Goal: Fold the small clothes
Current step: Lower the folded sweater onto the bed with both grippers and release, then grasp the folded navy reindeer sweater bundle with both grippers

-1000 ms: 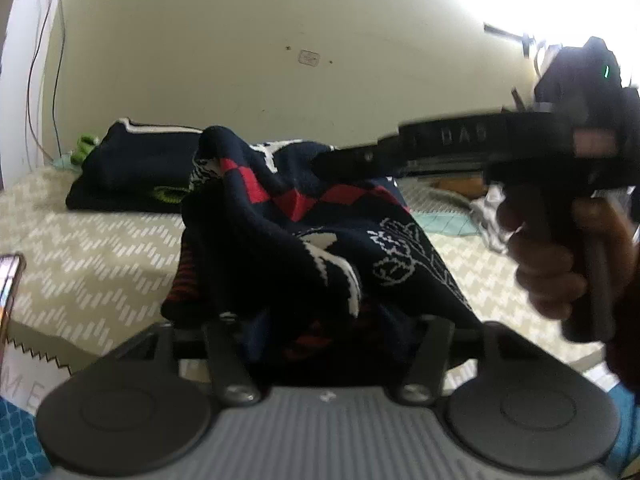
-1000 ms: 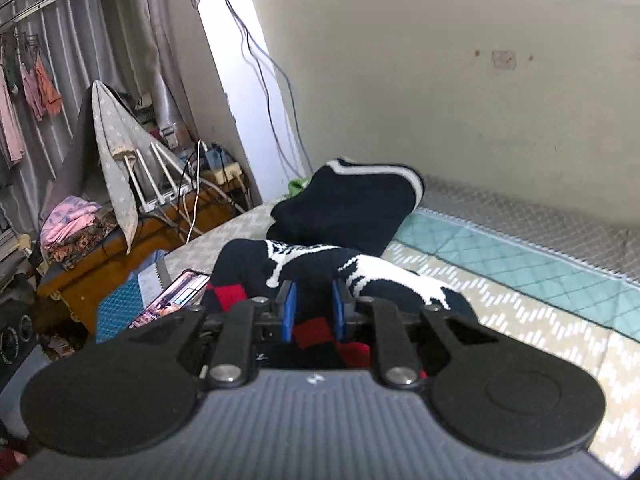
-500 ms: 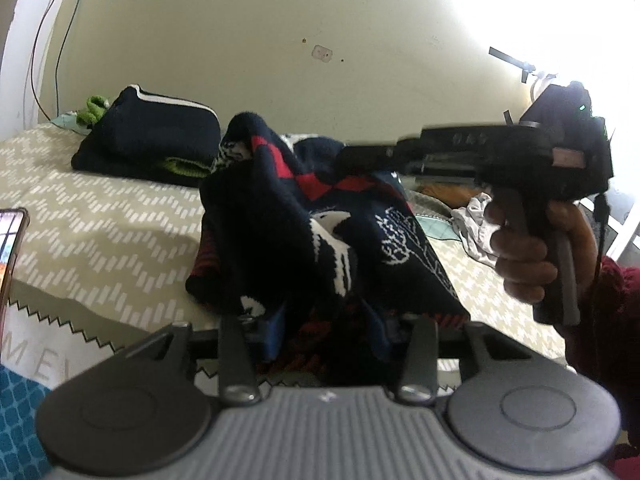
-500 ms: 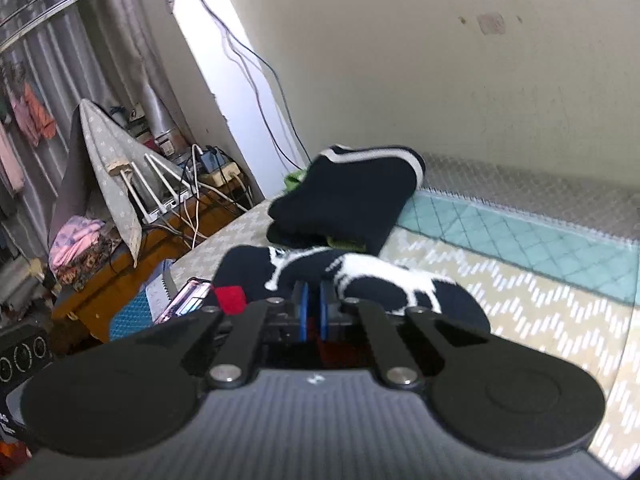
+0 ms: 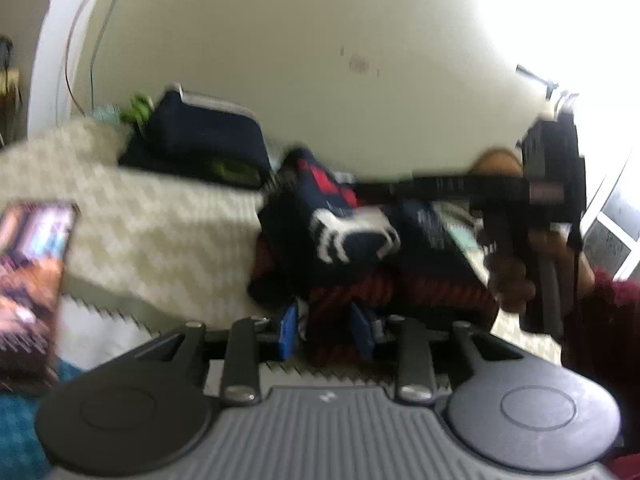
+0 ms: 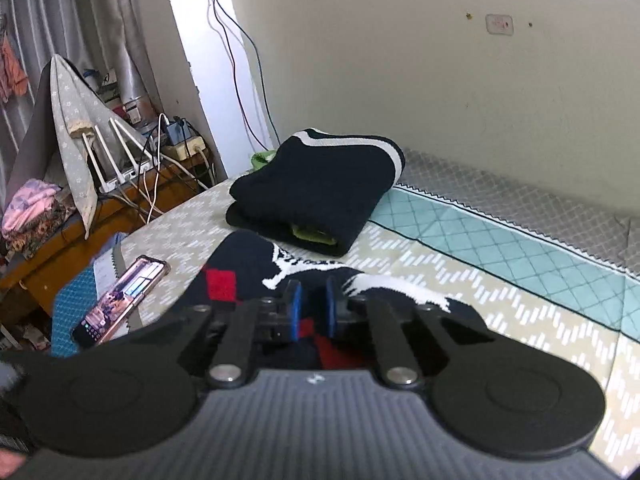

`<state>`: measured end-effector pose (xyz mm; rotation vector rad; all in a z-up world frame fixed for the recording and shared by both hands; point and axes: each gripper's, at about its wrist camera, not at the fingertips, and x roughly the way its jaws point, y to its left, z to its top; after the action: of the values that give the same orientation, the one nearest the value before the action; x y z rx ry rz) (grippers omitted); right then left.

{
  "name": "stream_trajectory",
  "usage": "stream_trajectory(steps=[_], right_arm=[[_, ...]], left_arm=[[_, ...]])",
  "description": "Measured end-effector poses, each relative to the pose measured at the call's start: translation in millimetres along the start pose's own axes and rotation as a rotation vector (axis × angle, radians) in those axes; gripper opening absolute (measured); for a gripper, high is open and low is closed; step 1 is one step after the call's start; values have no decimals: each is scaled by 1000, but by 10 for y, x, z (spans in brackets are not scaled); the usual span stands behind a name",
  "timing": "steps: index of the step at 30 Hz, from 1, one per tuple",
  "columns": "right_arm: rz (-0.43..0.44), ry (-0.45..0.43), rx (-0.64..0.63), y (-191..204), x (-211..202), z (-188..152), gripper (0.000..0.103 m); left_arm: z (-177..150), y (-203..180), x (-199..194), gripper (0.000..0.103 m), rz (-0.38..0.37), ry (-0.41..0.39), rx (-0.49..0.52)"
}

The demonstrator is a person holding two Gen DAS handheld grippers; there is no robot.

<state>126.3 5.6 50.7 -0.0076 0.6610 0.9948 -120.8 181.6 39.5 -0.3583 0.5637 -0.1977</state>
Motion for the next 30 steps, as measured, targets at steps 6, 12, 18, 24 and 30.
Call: stream_trajectory(steps=[6,12,18,24,30], right_arm=[[37,-115,26,60,-391,55,31],[-77,-179,3,56,-539,28,35],[-101,-146,87,-144,-407,-54,36],[-119,-106,86,-212,-285,-109,41],[-149,-117,66,-209,-273,-180,41]], left_arm=[[374,-69,-257,48,26,-157,35],[558,-402,26,48,-10,-173,95],[486,-503,568,48,62,-96,145],[385,-297,839,49,60,4,66],[339,-279,867,50,57,6,58]])
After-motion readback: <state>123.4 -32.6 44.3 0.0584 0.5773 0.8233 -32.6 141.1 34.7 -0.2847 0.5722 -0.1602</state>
